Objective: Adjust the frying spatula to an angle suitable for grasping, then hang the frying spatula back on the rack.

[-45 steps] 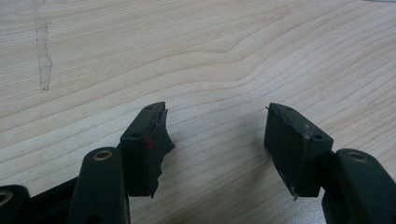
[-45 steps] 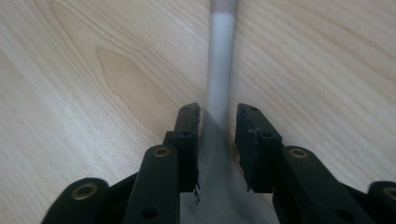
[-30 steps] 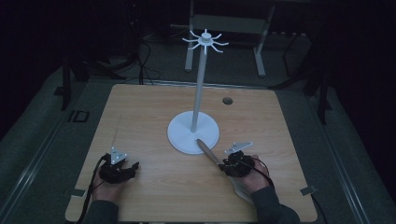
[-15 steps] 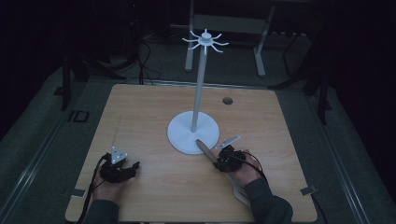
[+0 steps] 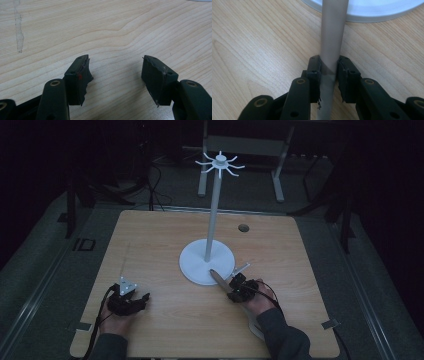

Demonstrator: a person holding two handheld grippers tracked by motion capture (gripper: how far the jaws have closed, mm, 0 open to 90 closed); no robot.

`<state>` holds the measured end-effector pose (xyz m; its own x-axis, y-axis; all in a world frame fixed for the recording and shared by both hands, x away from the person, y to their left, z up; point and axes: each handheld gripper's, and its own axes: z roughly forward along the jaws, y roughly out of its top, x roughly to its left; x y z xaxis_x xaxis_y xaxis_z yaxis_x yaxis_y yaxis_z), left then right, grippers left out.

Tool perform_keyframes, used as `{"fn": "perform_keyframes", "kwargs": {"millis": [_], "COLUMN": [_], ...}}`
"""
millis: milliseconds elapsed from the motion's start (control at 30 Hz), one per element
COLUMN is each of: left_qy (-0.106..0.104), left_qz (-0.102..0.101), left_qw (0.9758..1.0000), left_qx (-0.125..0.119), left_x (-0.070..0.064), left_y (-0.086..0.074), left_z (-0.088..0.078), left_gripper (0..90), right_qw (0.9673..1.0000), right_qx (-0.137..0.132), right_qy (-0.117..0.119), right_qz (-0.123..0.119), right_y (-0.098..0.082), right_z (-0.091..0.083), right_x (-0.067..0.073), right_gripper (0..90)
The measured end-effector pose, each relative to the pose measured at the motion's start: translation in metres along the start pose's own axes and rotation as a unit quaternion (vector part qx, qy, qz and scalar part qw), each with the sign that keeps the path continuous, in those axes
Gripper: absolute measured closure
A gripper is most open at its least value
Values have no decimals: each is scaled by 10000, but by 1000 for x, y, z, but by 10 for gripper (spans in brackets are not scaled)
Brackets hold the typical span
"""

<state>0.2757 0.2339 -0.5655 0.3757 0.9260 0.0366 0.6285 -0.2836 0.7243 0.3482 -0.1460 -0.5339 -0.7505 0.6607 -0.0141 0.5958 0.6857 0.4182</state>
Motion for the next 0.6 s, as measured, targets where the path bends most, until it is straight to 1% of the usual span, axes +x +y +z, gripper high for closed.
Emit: {"fn": "perform_keyframes", "kwargs": {"millis": [67, 200, 400, 600], "left_qy": [3, 7, 15, 17], "left_qz": [3, 4, 2, -1], "left_qw": [10000, 10000, 10000, 10000], "left_qx": [-2, 3, 8, 8], "left_x": [0, 0, 0, 0], "left_y": [0, 0, 0, 0], "left_z": [0, 0, 0, 0], "left_gripper": [397, 397, 398, 398], "right_qw": [9999, 9998, 9998, 9997], "right_qx": [109, 207, 191, -154], "right_qy": [-31, -72, -80, -160], "right_qz": [12, 10, 56, 101], "right_y": [3, 6, 6, 3], "right_z": [0, 1, 0, -13], "right_x": [1, 2, 3, 4], "right_gripper": [724, 745, 750, 750]}}
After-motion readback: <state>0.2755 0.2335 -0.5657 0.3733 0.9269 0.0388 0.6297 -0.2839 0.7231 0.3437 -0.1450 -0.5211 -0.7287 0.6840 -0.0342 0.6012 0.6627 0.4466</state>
